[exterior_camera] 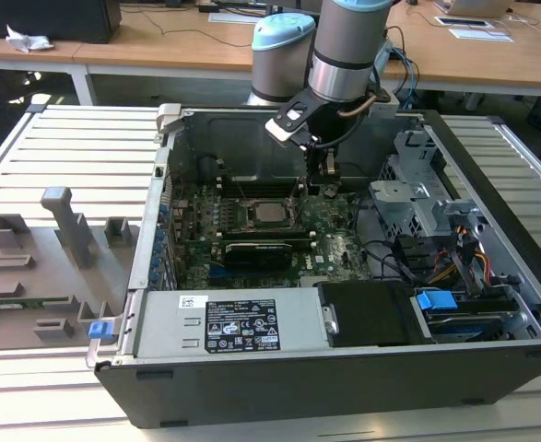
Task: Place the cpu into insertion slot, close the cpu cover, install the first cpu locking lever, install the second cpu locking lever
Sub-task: 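Close the cpu cover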
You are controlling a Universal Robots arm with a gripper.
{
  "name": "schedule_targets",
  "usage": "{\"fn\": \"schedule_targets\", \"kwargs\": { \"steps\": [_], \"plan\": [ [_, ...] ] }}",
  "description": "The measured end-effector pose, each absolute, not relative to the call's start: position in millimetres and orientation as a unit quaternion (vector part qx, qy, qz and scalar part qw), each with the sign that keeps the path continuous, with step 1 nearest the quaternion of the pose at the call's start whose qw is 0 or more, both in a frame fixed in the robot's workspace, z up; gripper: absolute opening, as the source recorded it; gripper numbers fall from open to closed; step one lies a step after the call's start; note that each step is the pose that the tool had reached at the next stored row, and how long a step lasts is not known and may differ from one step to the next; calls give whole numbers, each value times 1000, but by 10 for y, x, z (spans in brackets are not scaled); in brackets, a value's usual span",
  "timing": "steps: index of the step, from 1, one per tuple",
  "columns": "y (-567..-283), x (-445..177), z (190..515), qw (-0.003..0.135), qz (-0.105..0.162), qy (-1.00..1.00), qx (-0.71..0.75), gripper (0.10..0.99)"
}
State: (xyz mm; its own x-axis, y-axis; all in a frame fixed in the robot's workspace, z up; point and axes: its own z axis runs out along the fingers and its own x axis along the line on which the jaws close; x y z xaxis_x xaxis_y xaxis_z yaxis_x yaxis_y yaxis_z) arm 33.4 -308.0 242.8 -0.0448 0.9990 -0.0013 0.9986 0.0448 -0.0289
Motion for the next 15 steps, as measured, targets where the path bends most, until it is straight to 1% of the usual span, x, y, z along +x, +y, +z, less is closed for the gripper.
{"fn": "schedule_targets", "kwargs": {
  "steps": [15],
  "plan": [
    [-3081,243,2427,9,11,-723,-691,106]
  ]
}}
